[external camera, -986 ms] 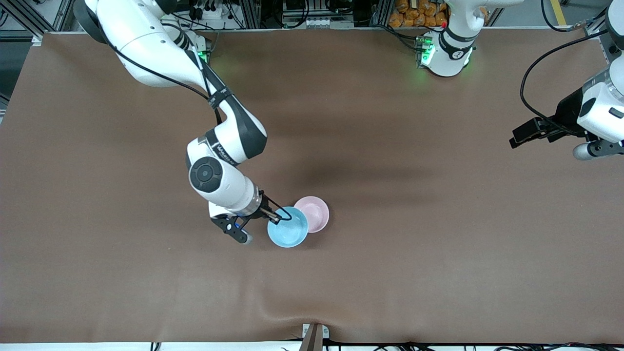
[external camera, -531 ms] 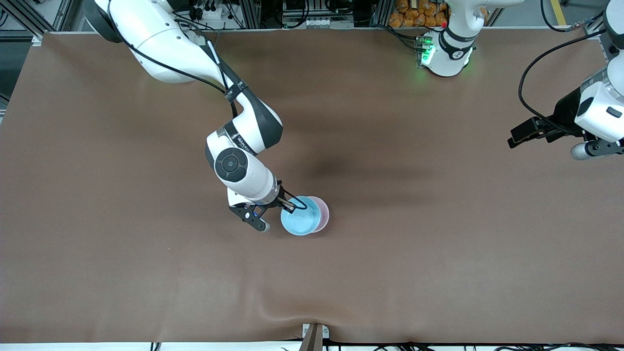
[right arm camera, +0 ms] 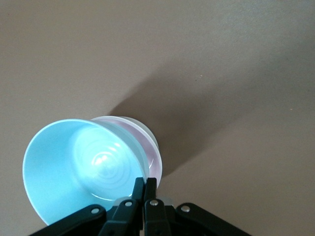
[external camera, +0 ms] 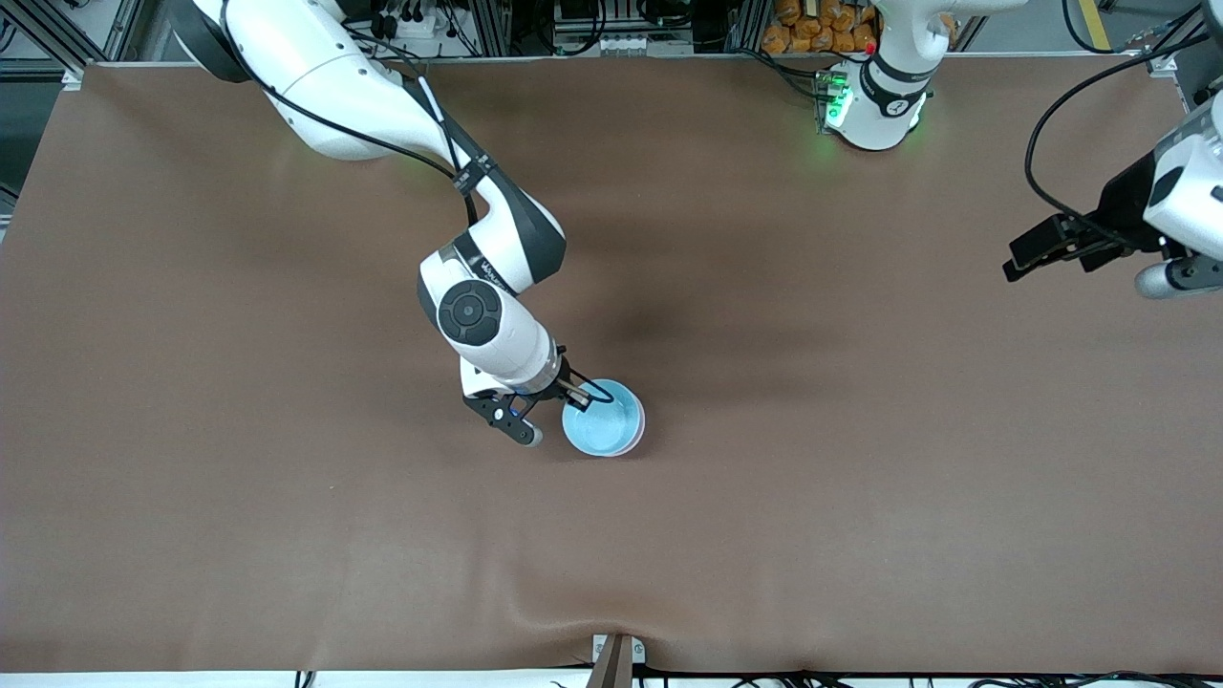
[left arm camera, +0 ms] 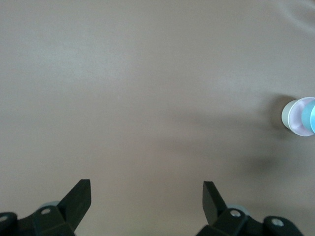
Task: Stack pink and blue bowls on white bowl
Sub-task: 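Lower the blue bowl into the pink bowl and open the right gripper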
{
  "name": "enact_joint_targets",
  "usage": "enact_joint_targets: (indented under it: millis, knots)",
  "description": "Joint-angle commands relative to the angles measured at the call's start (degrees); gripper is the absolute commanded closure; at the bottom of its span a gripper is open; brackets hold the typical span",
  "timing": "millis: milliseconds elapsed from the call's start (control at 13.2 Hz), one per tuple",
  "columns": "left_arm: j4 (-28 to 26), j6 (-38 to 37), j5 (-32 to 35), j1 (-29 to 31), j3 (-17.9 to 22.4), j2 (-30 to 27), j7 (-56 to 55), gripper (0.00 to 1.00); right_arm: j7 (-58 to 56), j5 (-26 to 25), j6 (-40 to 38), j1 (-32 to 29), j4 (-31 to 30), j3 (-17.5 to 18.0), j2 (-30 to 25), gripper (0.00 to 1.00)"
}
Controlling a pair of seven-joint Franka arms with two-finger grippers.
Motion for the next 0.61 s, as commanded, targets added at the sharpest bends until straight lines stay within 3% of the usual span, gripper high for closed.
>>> enact_joint_targets:
  millis: [0,531]
  knots:
    - [1.6,-3.5,0.8,0.3,-0.1,-0.2,0.7,0.0,1.2,-0.2,1.4,0.5,-0.9,-0.3,-0.1,1.0]
    - [1.9,-6.3,1.1,0.3,0.3,-1.0,5.2,0.0,1.2,-0.1,1.7,1.2,-1.6,-0.3,1.0,1.0]
